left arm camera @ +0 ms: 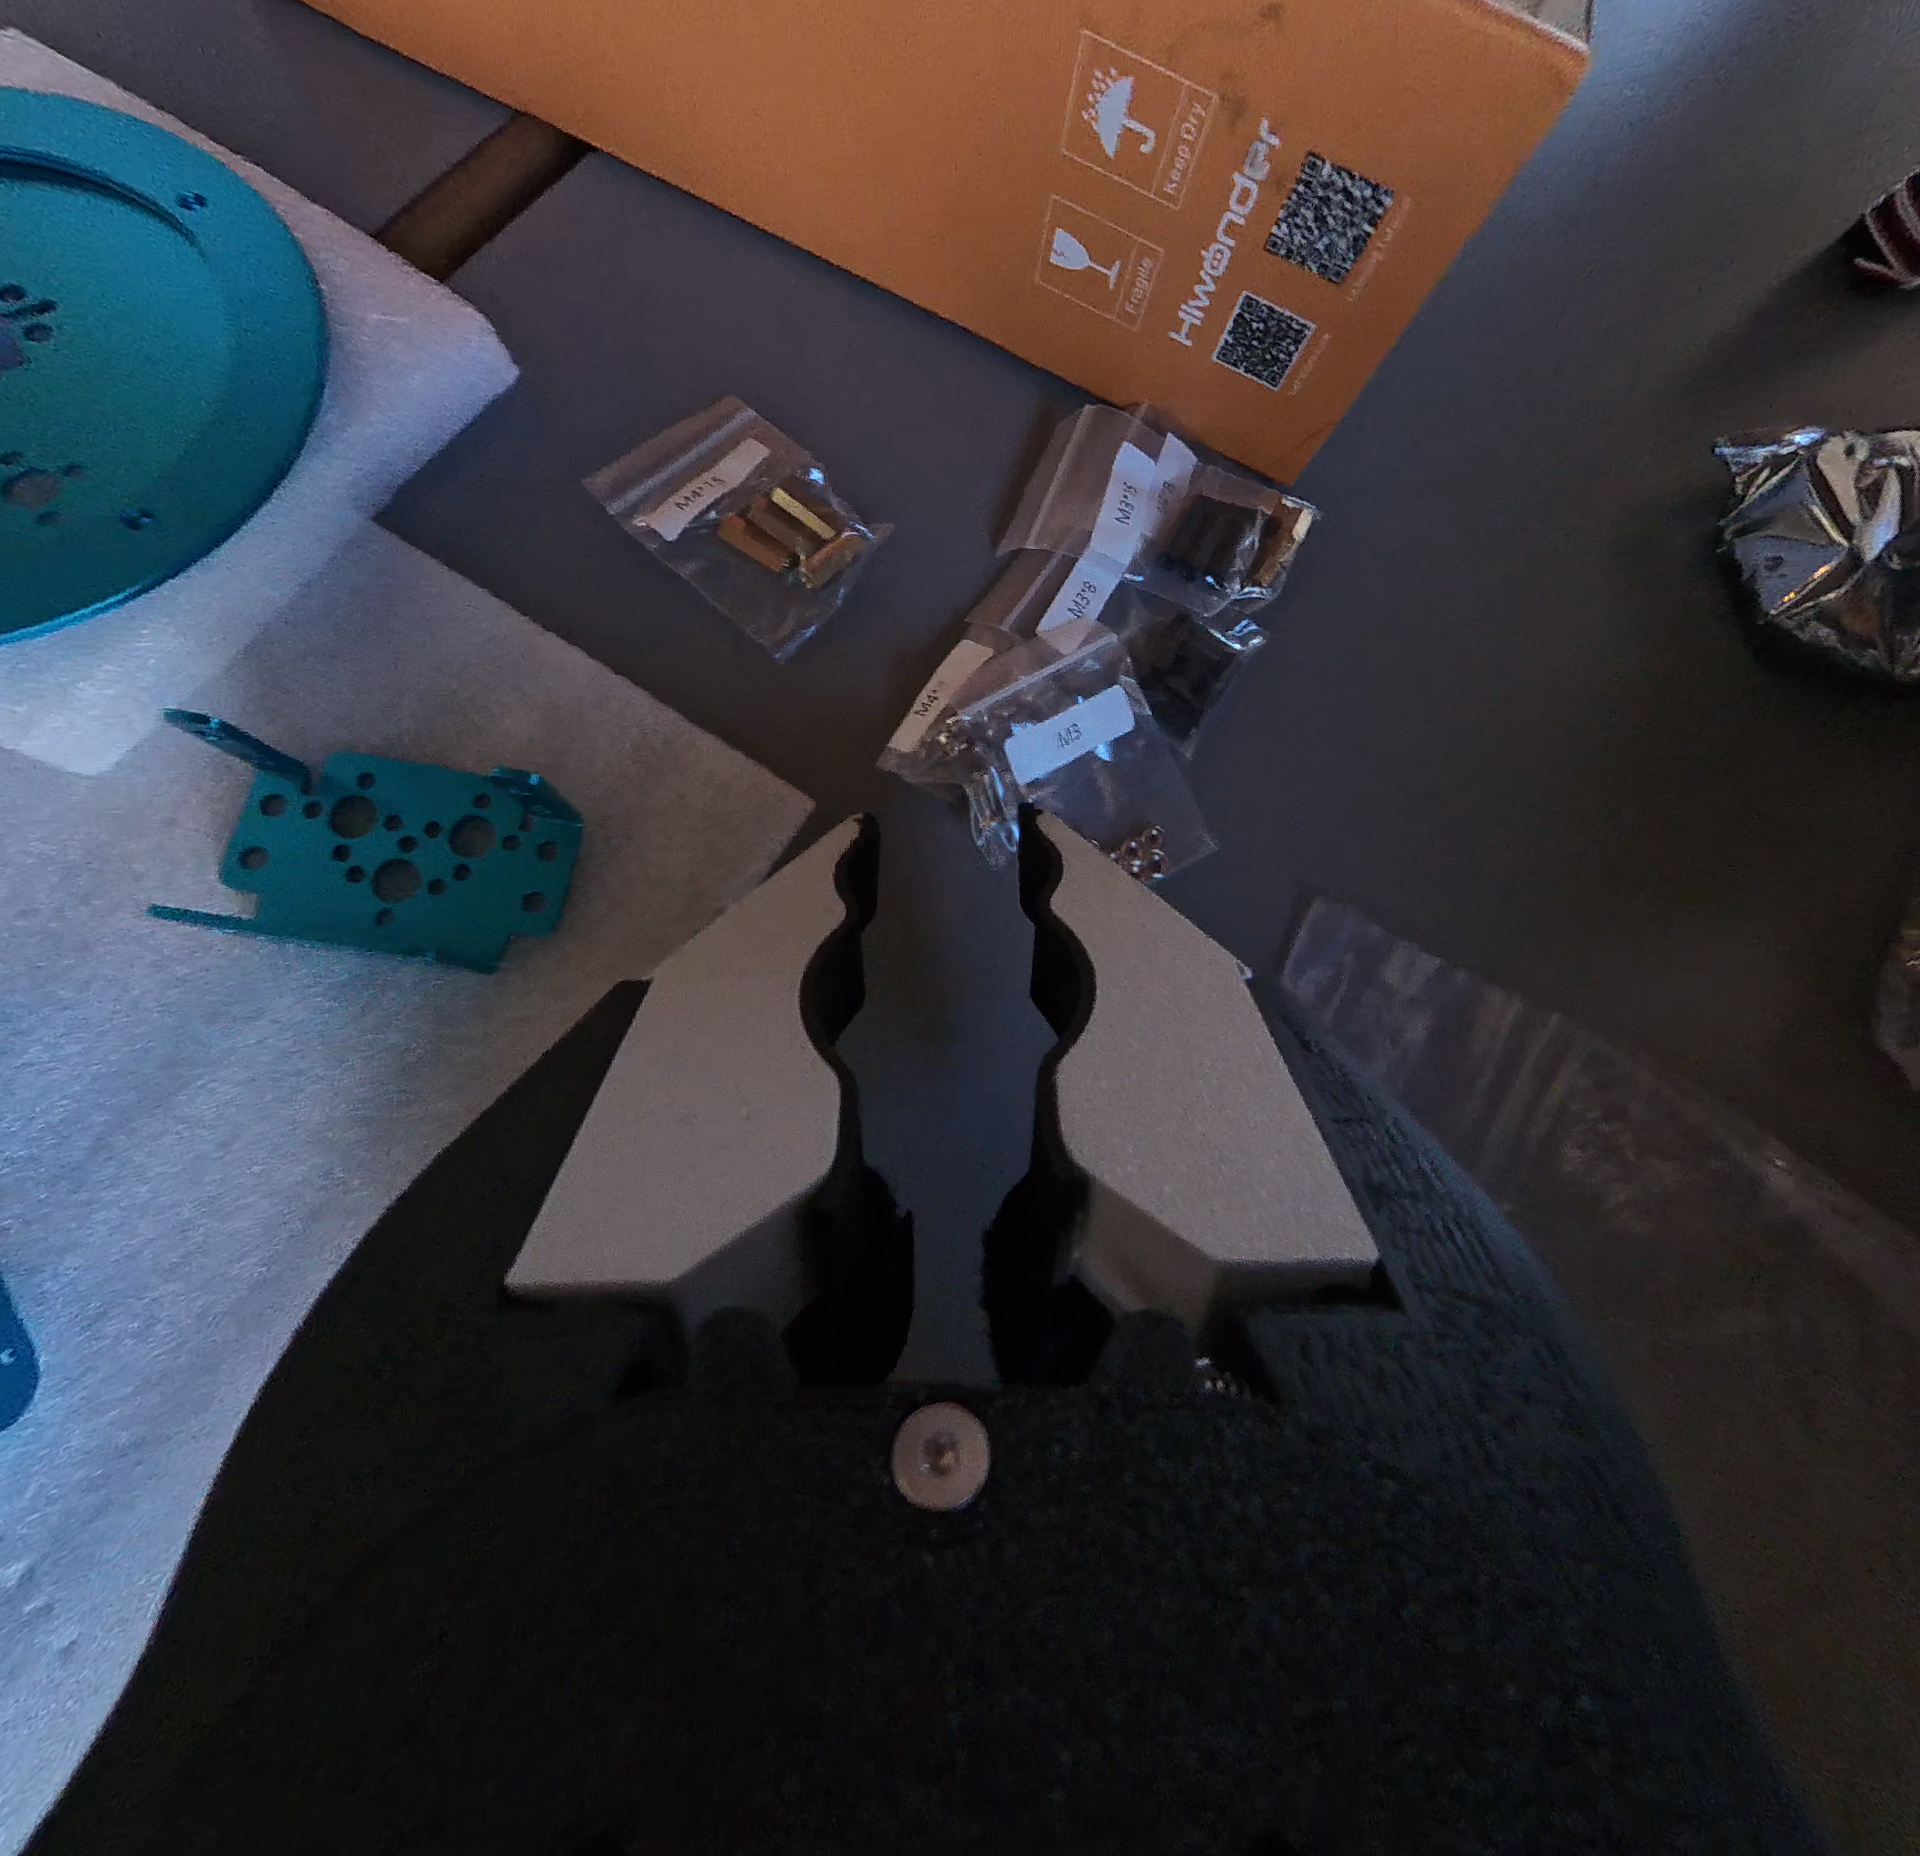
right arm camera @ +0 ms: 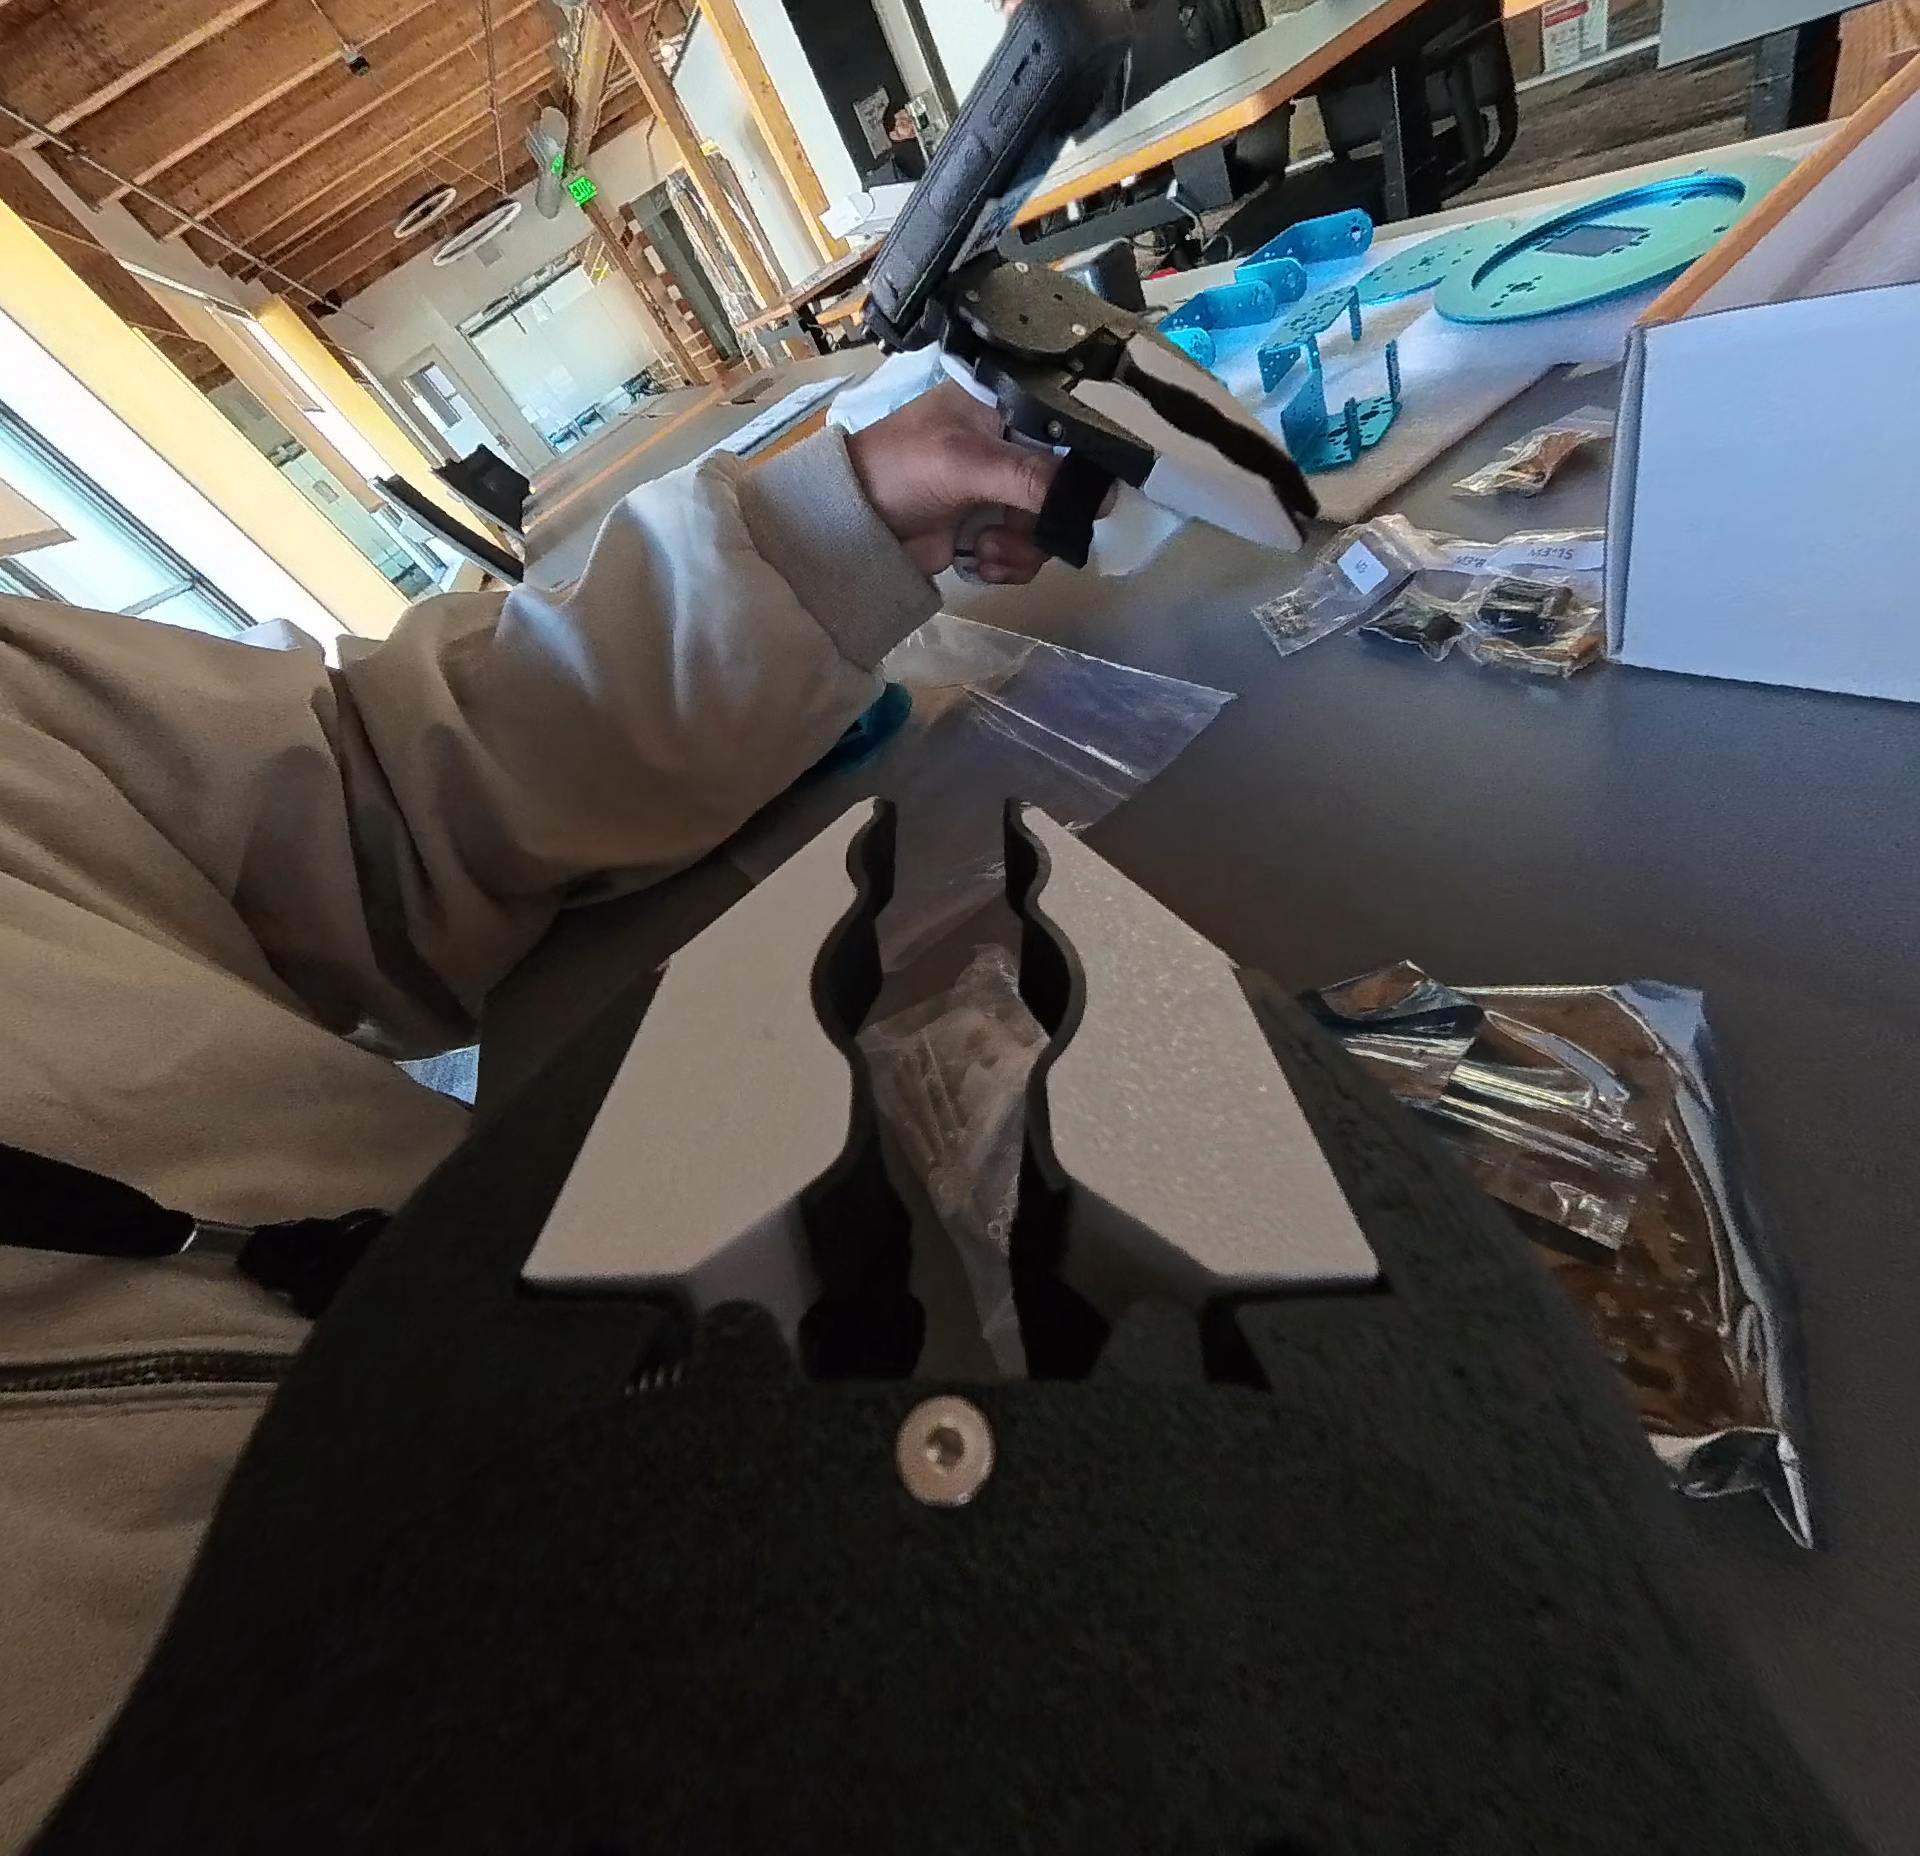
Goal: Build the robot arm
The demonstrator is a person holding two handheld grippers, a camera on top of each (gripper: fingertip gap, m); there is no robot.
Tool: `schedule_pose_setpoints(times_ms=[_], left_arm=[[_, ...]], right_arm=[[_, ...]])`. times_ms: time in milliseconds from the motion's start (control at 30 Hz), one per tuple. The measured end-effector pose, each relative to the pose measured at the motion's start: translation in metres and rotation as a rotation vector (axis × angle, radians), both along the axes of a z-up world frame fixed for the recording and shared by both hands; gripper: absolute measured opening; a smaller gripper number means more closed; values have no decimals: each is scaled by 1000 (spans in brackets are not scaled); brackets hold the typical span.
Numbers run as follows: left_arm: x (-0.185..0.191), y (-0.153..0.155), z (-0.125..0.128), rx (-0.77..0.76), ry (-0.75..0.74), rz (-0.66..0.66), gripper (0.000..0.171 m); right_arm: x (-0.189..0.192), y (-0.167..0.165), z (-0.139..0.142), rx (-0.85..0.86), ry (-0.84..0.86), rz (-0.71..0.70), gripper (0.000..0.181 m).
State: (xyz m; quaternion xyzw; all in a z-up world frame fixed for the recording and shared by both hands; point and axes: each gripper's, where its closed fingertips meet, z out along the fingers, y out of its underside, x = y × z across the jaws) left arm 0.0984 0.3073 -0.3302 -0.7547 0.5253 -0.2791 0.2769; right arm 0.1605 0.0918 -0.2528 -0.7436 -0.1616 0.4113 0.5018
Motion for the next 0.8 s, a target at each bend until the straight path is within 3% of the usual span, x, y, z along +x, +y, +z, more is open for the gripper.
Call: schedule_pose_setpoints(times_ms=[167,300,467,700,800], left_arm=[[16,-1,-6,-141,-33,-18,16],[21,-8,-4,-158,-44,-50,0],[2,-7,9,-116,-43,-40,0],[-34,2,-4,-75,25,65,0],[-41,5,0,-44,38,114,18]], right_arm=[[-2,0,-3,-8,-8,9,20],[1,1,-2,-9,-2,2,20],[-1,0,-1,-14,21,14,20],[-3,-1,-2,-13,7,22,20],[-2,-1,-2,-14,8,15,20]])
